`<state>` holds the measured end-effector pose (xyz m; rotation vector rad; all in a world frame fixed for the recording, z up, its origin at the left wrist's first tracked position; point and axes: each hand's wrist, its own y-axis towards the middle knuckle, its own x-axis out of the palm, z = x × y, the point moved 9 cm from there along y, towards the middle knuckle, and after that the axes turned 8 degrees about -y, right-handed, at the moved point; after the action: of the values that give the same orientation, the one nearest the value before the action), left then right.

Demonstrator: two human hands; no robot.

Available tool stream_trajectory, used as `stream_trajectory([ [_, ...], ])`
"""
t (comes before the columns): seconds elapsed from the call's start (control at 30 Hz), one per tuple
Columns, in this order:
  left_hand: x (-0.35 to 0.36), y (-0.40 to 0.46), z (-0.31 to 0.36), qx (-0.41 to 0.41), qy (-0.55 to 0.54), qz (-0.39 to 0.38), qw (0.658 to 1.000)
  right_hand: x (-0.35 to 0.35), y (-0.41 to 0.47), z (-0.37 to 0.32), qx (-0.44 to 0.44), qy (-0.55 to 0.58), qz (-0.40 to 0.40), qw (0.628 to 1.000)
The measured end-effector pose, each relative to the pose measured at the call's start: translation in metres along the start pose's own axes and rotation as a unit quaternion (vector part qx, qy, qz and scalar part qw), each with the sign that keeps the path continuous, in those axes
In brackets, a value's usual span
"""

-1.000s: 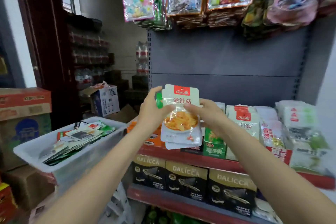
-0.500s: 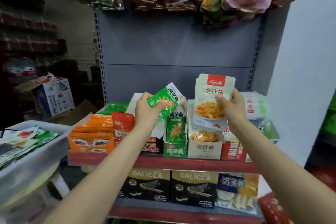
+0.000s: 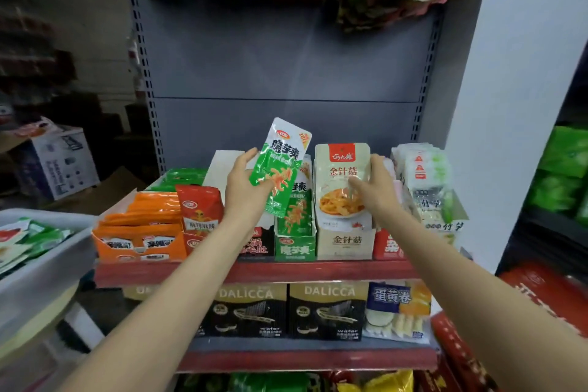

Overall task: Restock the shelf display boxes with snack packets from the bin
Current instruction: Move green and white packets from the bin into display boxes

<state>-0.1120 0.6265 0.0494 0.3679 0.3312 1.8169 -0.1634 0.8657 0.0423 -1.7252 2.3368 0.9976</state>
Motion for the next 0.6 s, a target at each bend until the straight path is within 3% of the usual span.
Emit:
stream_trajectory([
  [0.13,0.001,0.000,-0.006,-0.001,0.005,-0.025,1.000,0.008,-0.011,0.008,-0.051,-0.031,-0.051,0.997],
  [0.3,0.006,0.006,-0.016,-0.014,-0.015,-0.055,0.998,0.001,-0.008,-0.004,-0.076,-0.178,-0.048,0.980],
  [0.4,0.013,0.010,-0.017,-0.018,-0.015,-0.071,0.997,0.005,-0.003,-0.010,-0.065,-0.310,-0.089,0.944],
  [0.53,0.024,0.012,-0.019,0.002,-0.011,-0.086,0.996,0.005,0.009,-0.027,-0.105,-0.480,-0.075,0.867],
  [0.6,0.027,0.014,-0.021,0.002,-0.018,-0.091,0.996,0.009,0.013,-0.050,-0.153,-0.439,-0.049,0.884],
])
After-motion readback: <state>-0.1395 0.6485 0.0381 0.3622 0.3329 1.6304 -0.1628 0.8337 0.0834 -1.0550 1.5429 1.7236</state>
